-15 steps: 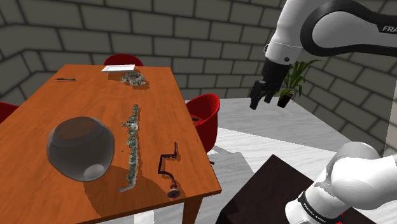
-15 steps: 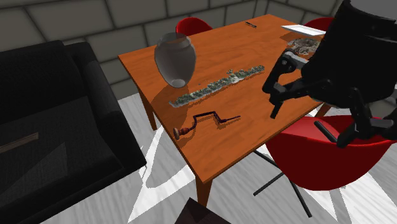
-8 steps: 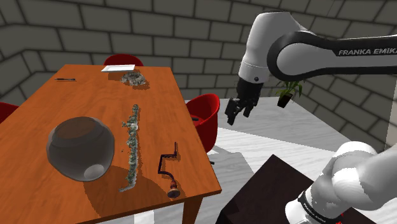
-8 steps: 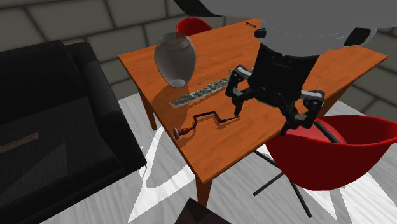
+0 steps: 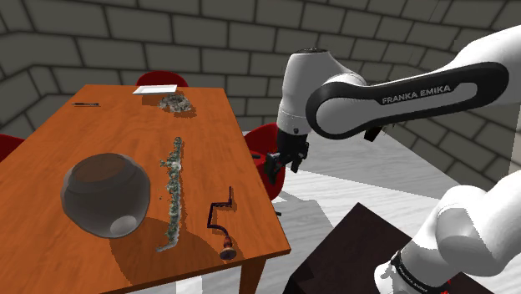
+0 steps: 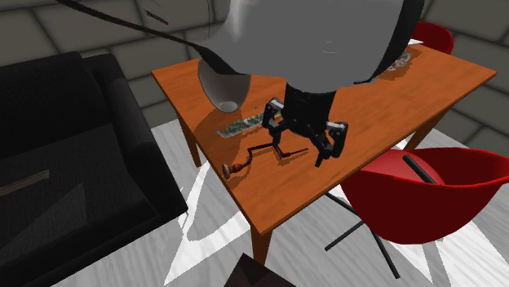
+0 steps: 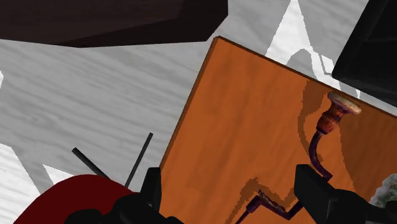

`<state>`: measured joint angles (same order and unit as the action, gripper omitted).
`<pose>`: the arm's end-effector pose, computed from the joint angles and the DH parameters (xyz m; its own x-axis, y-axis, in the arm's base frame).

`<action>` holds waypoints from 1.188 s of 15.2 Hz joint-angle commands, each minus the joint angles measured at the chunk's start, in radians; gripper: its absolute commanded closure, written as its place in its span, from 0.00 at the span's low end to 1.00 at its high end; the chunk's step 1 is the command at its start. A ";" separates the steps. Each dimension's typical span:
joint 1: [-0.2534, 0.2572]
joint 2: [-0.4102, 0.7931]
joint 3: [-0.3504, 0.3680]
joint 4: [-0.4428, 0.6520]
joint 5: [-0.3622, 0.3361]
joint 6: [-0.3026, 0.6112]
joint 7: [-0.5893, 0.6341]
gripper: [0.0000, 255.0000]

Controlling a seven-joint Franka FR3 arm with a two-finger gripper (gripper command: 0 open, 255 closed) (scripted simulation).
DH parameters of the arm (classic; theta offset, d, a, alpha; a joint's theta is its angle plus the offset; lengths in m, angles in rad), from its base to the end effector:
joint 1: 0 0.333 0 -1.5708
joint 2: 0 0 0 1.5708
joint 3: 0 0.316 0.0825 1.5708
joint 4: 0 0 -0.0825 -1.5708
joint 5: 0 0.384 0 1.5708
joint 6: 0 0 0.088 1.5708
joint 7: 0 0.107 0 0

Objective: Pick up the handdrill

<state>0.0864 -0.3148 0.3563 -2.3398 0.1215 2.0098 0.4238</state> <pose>0.4021 0.2043 0.4469 0.9982 -0.0526 -0.0281 -0.0523 -0.9986 0.0126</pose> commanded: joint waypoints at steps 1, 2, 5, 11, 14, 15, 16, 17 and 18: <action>0.006 0.073 0.033 0.018 -0.012 0.049 0.042 0.00; 0.008 0.109 0.047 0.031 -0.021 0.069 0.061 0.00; 0.015 0.224 0.083 0.076 -0.061 0.123 0.122 0.00; 0.055 0.467 0.118 0.200 -0.179 0.201 0.256 0.00; 0.093 0.591 0.114 0.279 -0.242 0.222 0.318 0.00; 0.108 0.631 0.111 0.308 -0.262 0.226 0.336 0.00; 0.123 0.672 0.106 0.338 -0.280 0.230 0.354 0.00; 0.128 0.681 0.104 0.346 -0.284 0.230 0.357 0.00; 0.131 0.690 0.101 0.343 -0.289 0.241 0.360 0.00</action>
<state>0.2106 0.3564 0.4604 -2.0082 -0.1580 2.2454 0.7768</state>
